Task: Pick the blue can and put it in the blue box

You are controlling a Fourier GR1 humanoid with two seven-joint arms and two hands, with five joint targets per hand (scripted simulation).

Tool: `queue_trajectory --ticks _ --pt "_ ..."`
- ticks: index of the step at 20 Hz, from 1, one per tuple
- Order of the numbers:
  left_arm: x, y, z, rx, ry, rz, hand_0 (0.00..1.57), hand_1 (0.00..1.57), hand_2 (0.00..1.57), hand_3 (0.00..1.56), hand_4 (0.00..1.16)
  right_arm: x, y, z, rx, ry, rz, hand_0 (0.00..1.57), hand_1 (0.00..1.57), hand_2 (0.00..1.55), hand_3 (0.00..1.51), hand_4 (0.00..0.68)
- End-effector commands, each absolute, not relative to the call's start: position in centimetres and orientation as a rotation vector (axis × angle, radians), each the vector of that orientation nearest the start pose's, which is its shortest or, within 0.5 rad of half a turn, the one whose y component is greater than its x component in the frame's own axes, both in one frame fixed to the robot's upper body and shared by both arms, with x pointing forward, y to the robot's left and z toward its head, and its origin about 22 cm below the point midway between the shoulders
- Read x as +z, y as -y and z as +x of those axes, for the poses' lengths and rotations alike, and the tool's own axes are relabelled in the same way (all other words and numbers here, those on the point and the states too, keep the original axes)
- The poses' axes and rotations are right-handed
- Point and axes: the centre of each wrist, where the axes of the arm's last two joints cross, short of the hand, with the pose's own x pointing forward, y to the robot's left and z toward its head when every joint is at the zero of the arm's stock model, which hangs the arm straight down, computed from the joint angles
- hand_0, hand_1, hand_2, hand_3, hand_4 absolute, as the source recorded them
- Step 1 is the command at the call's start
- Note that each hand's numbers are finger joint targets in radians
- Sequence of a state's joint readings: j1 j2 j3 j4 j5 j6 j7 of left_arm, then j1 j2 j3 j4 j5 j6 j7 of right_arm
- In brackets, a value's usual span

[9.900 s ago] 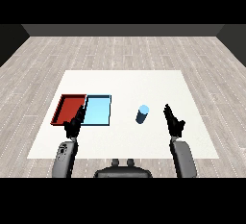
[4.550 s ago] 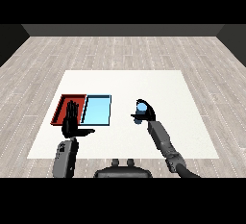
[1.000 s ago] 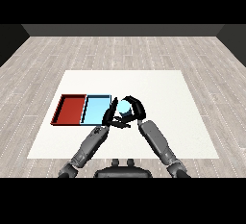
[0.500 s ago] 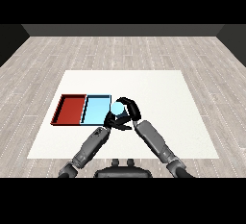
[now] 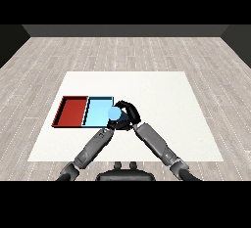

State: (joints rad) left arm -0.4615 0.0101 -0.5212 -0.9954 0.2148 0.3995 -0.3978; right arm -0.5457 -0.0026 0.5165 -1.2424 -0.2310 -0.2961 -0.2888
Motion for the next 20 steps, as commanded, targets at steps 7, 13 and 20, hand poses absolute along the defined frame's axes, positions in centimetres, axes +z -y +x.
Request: queue_trajectory --ticks 7,13,20 --pt "-2.6 -6.9 29.1 -0.223 1.839 0.009 0.00 0.00 0.07 0.00 0.71 5.8 3.4 29.9 0.322 1.924 0.422 1.45 1.45 1.45 1.39 0.591" --pt "-2.3 -8.0 31.9 -0.210 1.801 -0.018 0.77 0.77 0.82 0.68 0.67 5.2 2.7 29.5 0.333 1.925 0.455 1.44 1.44 1.45 1.39 0.606" --pt "-2.2 -7.4 31.0 -0.125 1.748 -0.135 1.18 1.18 1.19 1.03 0.63 5.8 3.1 30.1 0.286 1.930 0.418 1.44 1.44 1.45 1.39 0.580"
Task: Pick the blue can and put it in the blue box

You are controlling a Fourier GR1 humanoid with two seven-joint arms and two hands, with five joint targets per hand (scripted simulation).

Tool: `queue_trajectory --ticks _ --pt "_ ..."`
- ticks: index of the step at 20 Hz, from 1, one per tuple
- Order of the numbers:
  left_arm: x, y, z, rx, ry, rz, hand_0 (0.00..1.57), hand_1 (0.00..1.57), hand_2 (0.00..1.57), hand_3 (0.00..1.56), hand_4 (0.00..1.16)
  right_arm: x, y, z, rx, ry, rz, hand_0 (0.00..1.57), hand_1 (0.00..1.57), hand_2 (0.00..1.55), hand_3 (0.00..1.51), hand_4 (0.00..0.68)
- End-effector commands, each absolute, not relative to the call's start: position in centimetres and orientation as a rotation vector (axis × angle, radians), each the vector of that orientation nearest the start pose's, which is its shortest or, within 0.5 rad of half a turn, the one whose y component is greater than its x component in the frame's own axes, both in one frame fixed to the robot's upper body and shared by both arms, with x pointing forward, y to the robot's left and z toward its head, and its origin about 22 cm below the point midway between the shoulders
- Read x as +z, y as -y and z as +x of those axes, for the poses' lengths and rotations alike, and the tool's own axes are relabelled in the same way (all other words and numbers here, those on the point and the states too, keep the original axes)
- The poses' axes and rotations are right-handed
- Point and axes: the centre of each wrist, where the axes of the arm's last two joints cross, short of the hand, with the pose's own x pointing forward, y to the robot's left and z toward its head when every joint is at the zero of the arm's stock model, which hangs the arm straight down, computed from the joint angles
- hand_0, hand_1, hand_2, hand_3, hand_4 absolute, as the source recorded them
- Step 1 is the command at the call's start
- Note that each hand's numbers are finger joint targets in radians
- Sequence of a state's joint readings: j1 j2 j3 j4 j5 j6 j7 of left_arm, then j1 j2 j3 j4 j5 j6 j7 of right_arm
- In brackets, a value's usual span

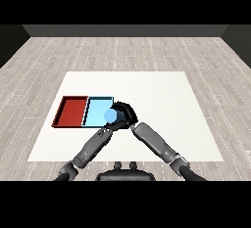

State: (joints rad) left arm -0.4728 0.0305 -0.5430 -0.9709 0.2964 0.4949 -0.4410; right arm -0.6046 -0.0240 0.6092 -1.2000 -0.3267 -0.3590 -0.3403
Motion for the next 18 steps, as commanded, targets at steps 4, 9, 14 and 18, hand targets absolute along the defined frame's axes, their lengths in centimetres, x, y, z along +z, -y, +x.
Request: queue_trajectory --ticks 4,9,14,18 --pt "-2.4 -9.6 30.9 -0.136 1.787 -0.133 1.42 1.42 1.35 1.00 0.68 4.6 4.0 29.3 0.195 1.857 0.529 1.27 1.27 1.37 1.33 0.415" --pt "-3.6 -8.4 30.5 -0.114 1.724 -0.099 1.57 1.57 1.52 1.45 1.10 4.9 4.9 30.1 0.218 1.851 0.476 0.00 0.00 0.00 0.00 0.000" --pt "-3.3 -8.8 30.7 -0.128 1.738 -0.070 1.57 1.57 1.52 1.45 1.12 5.2 5.3 29.3 0.234 1.849 0.467 0.00 0.00 0.00 0.00 0.000" --pt "-3.2 -8.5 30.9 -0.151 1.752 -0.051 1.57 1.57 1.56 1.49 1.14 5.3 5.9 30.1 0.195 1.855 0.485 0.00 0.00 0.00 0.00 0.000"
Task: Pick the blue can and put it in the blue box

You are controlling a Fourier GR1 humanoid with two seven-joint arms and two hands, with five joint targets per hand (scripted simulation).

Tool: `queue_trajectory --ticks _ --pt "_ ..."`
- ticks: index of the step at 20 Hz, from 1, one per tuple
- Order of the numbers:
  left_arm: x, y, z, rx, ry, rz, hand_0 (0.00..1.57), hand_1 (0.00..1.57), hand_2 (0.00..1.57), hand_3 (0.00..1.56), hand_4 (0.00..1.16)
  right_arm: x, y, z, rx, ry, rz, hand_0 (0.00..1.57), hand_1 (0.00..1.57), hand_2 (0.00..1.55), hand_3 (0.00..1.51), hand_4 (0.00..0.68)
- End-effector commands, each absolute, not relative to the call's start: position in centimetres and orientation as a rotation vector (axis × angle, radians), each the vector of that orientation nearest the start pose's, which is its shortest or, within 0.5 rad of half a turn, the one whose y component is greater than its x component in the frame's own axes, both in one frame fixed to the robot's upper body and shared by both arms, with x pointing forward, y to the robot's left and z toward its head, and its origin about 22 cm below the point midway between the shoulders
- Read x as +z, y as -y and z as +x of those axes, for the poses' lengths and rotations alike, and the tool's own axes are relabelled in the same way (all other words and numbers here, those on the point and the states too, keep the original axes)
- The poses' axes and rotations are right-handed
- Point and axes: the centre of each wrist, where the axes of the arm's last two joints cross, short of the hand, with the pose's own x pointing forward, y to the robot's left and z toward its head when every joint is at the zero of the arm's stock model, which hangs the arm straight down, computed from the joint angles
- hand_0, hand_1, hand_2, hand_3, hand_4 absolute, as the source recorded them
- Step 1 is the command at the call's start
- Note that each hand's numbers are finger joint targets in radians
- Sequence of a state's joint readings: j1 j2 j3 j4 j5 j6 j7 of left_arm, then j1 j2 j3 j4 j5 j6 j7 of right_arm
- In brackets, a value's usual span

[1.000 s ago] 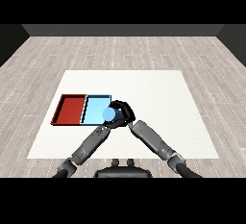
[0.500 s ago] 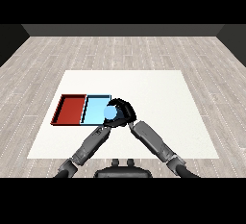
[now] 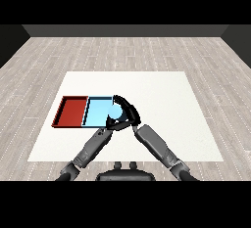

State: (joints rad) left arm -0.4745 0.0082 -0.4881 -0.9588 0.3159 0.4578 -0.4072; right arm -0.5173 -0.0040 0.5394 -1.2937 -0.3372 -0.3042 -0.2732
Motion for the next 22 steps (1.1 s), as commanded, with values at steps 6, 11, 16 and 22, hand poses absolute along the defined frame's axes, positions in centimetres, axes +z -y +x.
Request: queue_trajectory --ticks 6,11,16,22 --pt "-3.5 -10.6 31.4 -0.149 1.742 -0.040 1.57 1.57 1.57 1.51 1.13 5.7 6.0 28.6 0.154 1.840 0.496 0.00 0.00 0.00 0.00 0.000" --pt "-5.2 -11.8 30.4 -0.163 1.730 -0.005 1.57 1.57 1.57 1.50 1.13 7.0 10.5 29.1 0.129 1.878 0.474 0.00 0.00 0.00 0.00 0.000" --pt "-3.2 -12.0 31.7 -0.155 1.743 0.027 1.57 1.57 1.57 1.49 1.12 7.9 13.4 28.1 0.069 1.922 0.437 0.00 0.00 0.00 0.00 0.000" --pt "-5.7 -13.0 31.1 -0.172 1.720 0.086 1.57 1.57 1.57 1.49 1.12 6.7 18.9 24.7 -0.089 1.985 0.422 0.00 0.00 0.00 0.00 0.000"
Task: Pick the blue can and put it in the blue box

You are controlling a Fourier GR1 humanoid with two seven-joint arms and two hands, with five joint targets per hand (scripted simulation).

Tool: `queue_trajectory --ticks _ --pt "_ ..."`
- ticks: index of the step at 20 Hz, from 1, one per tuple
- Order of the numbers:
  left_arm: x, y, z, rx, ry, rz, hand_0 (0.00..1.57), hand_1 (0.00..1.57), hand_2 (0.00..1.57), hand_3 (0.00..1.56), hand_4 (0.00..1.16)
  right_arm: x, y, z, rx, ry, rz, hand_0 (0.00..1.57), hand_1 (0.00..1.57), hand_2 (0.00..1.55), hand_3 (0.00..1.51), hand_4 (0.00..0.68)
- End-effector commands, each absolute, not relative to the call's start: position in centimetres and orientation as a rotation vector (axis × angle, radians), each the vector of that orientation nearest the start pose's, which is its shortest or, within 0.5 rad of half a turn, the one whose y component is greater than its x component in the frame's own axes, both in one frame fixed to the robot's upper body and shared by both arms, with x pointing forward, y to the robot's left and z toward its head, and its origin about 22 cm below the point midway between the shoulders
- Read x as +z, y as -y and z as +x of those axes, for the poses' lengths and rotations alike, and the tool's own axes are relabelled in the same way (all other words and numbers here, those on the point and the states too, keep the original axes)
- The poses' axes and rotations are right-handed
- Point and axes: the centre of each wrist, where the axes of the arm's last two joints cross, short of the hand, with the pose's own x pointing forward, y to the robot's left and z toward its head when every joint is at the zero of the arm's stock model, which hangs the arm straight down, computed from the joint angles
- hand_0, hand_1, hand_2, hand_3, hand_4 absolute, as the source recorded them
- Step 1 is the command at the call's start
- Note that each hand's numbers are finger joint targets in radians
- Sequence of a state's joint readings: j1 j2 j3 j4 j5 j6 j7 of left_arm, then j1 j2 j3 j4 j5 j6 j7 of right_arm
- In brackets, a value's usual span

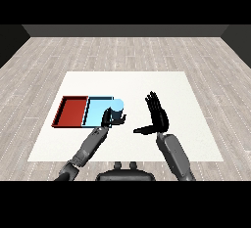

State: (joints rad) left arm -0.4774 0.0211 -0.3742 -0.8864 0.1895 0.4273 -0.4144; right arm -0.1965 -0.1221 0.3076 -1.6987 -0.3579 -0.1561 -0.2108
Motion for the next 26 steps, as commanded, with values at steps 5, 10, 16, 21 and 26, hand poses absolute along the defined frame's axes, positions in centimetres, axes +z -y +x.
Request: queue_trajectory --ticks 5,10,16,21,26 --pt "-4.4 -17.8 34.7 -0.180 1.679 0.198 1.57 1.57 1.57 1.50 1.13 7.9 22.4 25.1 -0.157 2.033 0.310 0.00 0.00 0.00 0.00 0.000" --pt "-5.8 -23.0 33.5 -0.101 1.546 0.351 1.57 1.57 1.57 1.50 1.12 6.0 24.2 25.2 -0.173 2.007 0.264 0.00 0.00 0.00 0.00 0.000" --pt "-4.7 -26.3 36.2 -0.087 1.382 0.450 1.57 1.57 1.57 1.52 1.07 6.7 22.8 24.4 -0.153 2.007 0.220 0.00 0.00 0.00 0.00 0.000" --pt "-4.7 -27.9 37.4 -0.108 1.215 0.557 1.57 1.57 1.57 1.44 1.03 4.2 23.4 26.2 -0.187 1.968 0.198 0.00 0.00 0.00 0.00 0.000" --pt "-6.9 -25.9 36.6 -0.193 1.090 0.592 1.57 1.57 1.50 1.38 0.99 3.9 24.5 27.1 -0.213 1.946 0.207 0.00 0.00 0.00 0.00 0.000"
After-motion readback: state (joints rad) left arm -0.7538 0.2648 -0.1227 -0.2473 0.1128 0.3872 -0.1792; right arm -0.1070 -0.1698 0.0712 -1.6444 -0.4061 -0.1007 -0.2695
